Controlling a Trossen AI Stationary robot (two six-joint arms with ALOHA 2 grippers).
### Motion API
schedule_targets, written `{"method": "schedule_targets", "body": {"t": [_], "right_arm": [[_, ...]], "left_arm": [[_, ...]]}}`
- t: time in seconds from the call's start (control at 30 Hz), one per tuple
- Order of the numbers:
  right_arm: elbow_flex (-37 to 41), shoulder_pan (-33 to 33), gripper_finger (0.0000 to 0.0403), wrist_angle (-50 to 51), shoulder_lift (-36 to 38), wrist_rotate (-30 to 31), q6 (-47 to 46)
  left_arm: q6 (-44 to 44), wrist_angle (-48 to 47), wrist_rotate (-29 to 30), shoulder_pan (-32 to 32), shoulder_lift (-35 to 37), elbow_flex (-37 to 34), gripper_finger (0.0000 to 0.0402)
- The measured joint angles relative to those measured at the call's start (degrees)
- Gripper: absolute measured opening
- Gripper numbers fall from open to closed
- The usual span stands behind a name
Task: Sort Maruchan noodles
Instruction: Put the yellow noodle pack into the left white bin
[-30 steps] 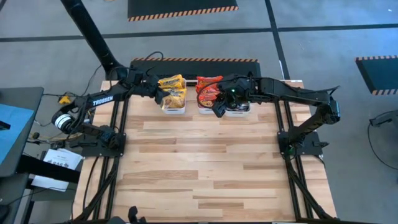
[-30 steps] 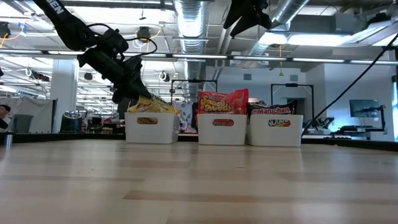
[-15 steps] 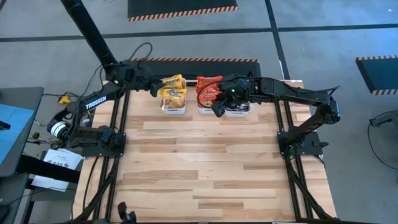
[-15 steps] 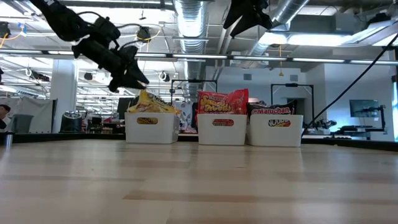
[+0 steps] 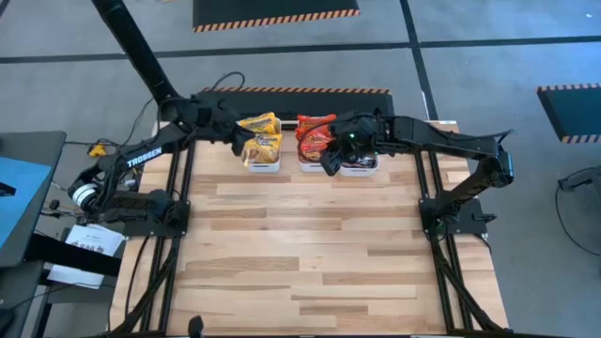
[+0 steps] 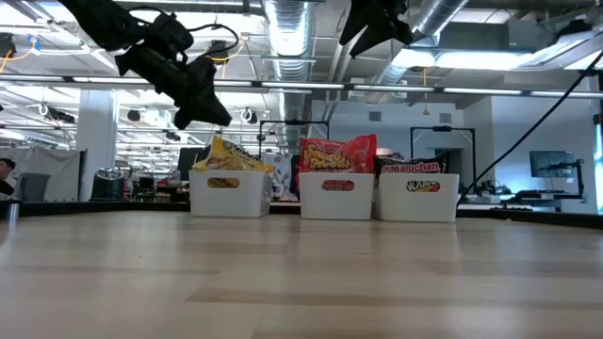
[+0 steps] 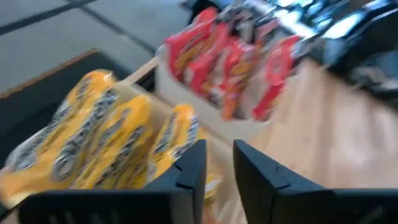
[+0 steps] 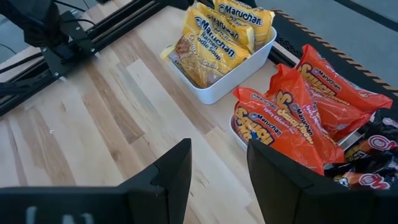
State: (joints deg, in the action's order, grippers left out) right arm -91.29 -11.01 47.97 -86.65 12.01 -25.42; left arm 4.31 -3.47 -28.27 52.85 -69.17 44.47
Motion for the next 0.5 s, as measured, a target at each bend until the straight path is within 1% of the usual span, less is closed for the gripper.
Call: {"method": "schedule_targets", "body": {"t": [0.1, 0.17, 0.23, 0.33, 0.5], "right_arm": [[0.00, -0.46, 0.0179, 0.02, 0.00, 0.04, 0.39], [0.00, -0.93, 0.0179, 0.02, 0.00, 0.06, 0.39], [0.00, -1.47, 0.0179, 0.02, 0.00, 0.05, 0.41], [0.00, -2.33, 0.0179, 0.02, 0.00, 0.05, 0.41], [0.00, -3.07, 0.0179, 0.00, 0.00, 0.07, 0.39]], "left_arm": [[-1.34, -1.88, 6.37, -2.17, -0.02, 0.00, 0.0036], [-1.55, -2.58, 7.98, -2.96, -0.02, 0.00, 0.0014], [-1.85, -3.27, 8.63, -3.45, -0.30, 0.00, 0.0004], [-3.52, -3.68, 8.70, -3.75, -1.48, 0.00, 0.0004], [-1.00, -4.20, 7.48, -4.28, -3.38, -0.02, 0.0000]]}}
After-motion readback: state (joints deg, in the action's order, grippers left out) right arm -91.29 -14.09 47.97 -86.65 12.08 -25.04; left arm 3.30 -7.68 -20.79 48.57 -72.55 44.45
